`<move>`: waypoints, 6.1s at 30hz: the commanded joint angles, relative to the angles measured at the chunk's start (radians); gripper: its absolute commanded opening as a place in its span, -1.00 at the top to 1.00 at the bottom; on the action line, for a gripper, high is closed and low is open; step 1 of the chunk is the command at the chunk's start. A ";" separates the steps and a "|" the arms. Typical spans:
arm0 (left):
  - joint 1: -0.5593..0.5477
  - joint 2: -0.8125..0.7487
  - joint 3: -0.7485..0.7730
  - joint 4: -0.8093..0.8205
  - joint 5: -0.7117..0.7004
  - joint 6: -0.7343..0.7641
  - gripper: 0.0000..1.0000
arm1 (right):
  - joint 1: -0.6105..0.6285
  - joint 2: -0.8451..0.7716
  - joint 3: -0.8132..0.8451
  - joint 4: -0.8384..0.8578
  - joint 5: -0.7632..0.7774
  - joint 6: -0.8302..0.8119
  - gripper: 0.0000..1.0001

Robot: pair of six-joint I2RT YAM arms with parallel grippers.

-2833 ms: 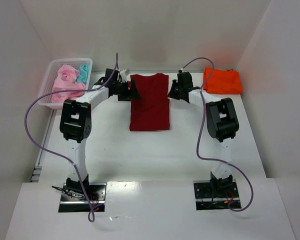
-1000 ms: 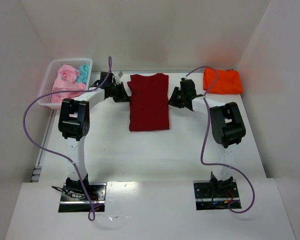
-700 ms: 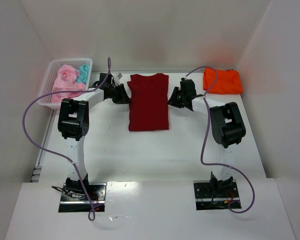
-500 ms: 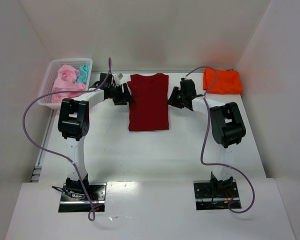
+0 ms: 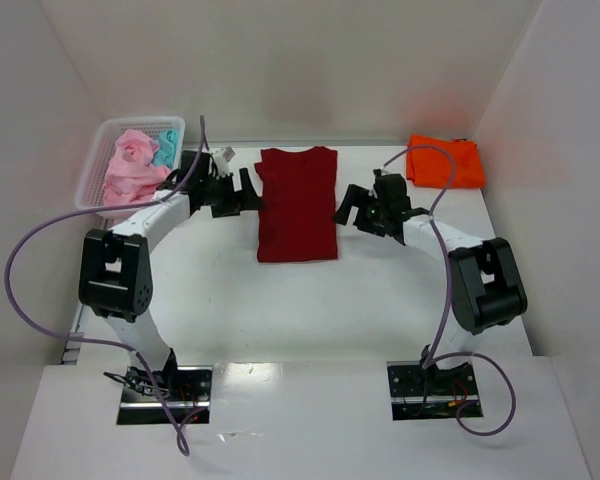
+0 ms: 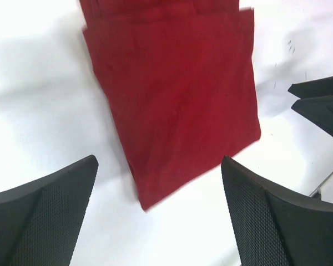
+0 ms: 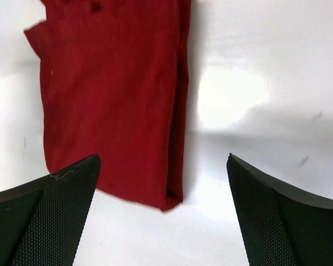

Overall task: Fold and stack the t-shirts
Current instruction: Fold the folded rectangular tshirt in 1/3 of the way, then grab one side of the 2/3 rectangular tshirt with both arms, then fold the long partially folded tshirt into a neat square, then smooth out wrinkles on the folded tshirt

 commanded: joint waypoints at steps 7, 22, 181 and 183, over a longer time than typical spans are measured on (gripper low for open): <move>-0.126 -0.116 -0.210 -0.025 -0.185 -0.133 -1.00 | 0.035 -0.090 -0.105 -0.012 -0.015 0.010 -1.00; -0.158 -0.138 -0.344 0.104 -0.308 -0.254 -0.69 | 0.126 -0.059 -0.206 0.071 0.044 0.087 -0.48; -0.109 0.619 0.720 -0.007 0.092 -0.105 0.33 | -0.006 0.110 -0.028 0.098 0.009 0.157 0.88; -0.109 0.632 0.742 -0.016 0.092 -0.105 0.33 | -0.006 0.090 -0.048 0.089 0.024 0.157 0.88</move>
